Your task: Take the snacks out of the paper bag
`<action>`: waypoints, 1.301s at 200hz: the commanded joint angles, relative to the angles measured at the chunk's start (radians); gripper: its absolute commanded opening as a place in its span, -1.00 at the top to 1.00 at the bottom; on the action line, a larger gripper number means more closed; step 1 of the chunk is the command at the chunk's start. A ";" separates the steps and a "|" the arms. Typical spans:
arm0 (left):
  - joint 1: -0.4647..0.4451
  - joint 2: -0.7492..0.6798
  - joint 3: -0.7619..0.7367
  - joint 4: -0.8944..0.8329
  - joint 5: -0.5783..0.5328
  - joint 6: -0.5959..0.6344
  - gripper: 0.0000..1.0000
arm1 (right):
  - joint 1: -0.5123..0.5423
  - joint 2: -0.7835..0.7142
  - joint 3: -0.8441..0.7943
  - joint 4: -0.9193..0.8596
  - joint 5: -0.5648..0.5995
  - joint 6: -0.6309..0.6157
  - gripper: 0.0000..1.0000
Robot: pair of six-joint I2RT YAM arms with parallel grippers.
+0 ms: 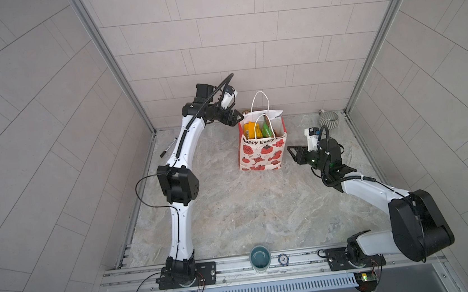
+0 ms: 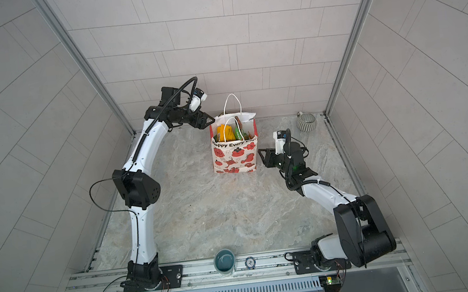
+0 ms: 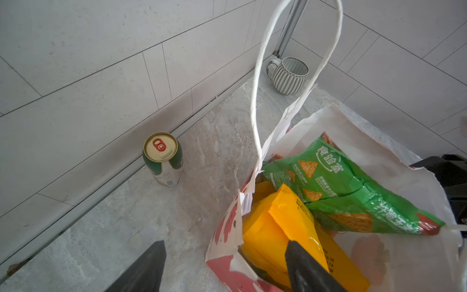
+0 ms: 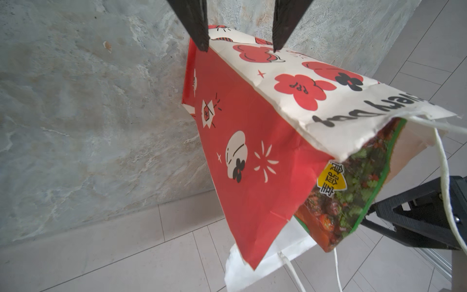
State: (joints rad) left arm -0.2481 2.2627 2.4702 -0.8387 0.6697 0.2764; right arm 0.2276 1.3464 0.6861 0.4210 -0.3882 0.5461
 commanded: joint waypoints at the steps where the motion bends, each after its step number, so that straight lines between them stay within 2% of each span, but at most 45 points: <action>1: -0.024 0.022 0.053 0.044 -0.007 -0.033 -0.61 | 0.028 -0.025 -0.012 0.008 0.007 -0.015 0.15; 34: -0.036 0.076 0.083 0.095 -0.012 -0.094 -0.49 | 0.064 -0.009 -0.013 0.021 0.012 -0.015 0.15; 71: -0.045 0.119 0.135 0.092 -0.011 -0.086 -0.28 | 0.087 0.004 -0.015 0.051 0.015 -0.015 0.15; 92: -0.045 0.124 0.143 0.086 -0.032 -0.073 -0.27 | 0.087 -0.002 -0.013 0.040 0.031 -0.027 0.14; 115: -0.046 0.136 0.147 0.064 -0.060 -0.039 -0.16 | 0.087 -0.022 -0.021 0.044 0.047 -0.039 0.14; 127: -0.046 0.142 0.155 0.047 -0.055 -0.024 0.04 | 0.087 -0.027 -0.026 0.053 0.048 -0.038 0.13; 144: -0.048 0.144 0.155 0.043 -0.046 -0.017 0.09 | 0.088 -0.033 -0.028 0.050 0.053 -0.040 0.13; 160: -0.053 0.144 0.153 0.041 -0.026 -0.012 0.25 | 0.087 -0.038 -0.028 0.041 0.066 -0.042 0.13; 205: -0.070 0.151 0.154 0.010 -0.048 0.035 0.23 | 0.087 -0.048 -0.034 0.047 0.064 -0.043 0.12; 221: -0.069 0.155 0.153 0.010 -0.052 0.034 0.38 | 0.087 -0.049 -0.037 0.049 0.064 -0.043 0.11; 245: -0.071 0.155 0.155 0.012 -0.053 0.034 0.43 | 0.087 -0.051 -0.038 0.053 0.067 -0.042 0.11; 260: -0.073 0.153 0.155 0.016 -0.055 0.034 0.57 | 0.087 -0.053 -0.043 0.051 0.073 -0.040 0.11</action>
State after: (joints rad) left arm -0.3157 2.4058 2.5992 -0.8150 0.6205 0.2935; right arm 0.3115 1.3197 0.6594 0.4530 -0.3313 0.5125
